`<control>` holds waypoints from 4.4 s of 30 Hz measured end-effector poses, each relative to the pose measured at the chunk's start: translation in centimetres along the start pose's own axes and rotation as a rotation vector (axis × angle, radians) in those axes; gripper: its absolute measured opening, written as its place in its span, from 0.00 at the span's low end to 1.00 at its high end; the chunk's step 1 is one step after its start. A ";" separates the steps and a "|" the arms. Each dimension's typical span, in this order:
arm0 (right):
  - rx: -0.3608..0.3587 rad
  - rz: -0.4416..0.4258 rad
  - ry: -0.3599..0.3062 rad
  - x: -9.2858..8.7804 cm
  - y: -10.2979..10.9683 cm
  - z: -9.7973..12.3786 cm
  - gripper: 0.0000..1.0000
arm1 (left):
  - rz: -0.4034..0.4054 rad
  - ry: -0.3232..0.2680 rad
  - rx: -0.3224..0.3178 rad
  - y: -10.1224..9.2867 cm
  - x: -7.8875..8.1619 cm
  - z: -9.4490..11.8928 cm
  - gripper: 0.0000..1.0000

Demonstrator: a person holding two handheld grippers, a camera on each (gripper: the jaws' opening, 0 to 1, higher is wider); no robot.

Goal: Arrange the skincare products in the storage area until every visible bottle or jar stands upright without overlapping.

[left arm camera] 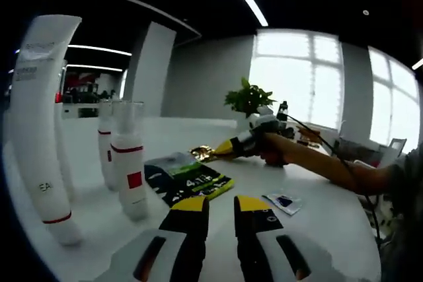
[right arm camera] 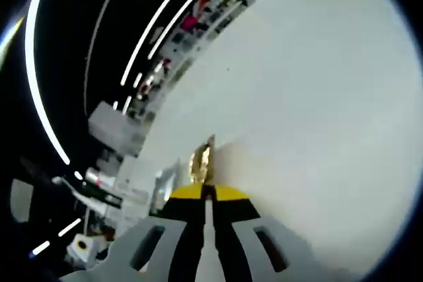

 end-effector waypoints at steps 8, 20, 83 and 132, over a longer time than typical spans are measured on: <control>-0.026 0.071 -0.043 2.3 -0.8 -1.1 0.06 | 0.002 0.005 -0.013 -0.2 0.0 -0.2 0.15; 0.064 0.074 -0.175 4.0 0.5 0.5 0.19 | 0.005 0.001 -0.011 0.1 0.2 -0.1 0.15; 0.168 0.009 -0.276 4.4 1.2 4.7 0.20 | -0.571 1.188 -0.502 -9.9 0.0 -12.5 0.79; 0.677 0.257 0.248 -5.3 10.4 5.3 0.22 | -0.591 0.833 -0.069 -4.3 8.7 -5.2 0.39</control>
Point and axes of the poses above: the point that each gripper's makers call its tool centre point, and the gripper's own axes: z roughly backward along the fingers, y roughly to its left, x roughly out of its top, the point moved 7 cm from there along z, roughly backward along the fingers, and after that the axes turned 8 degrees about -x, right-handed, at the moved point
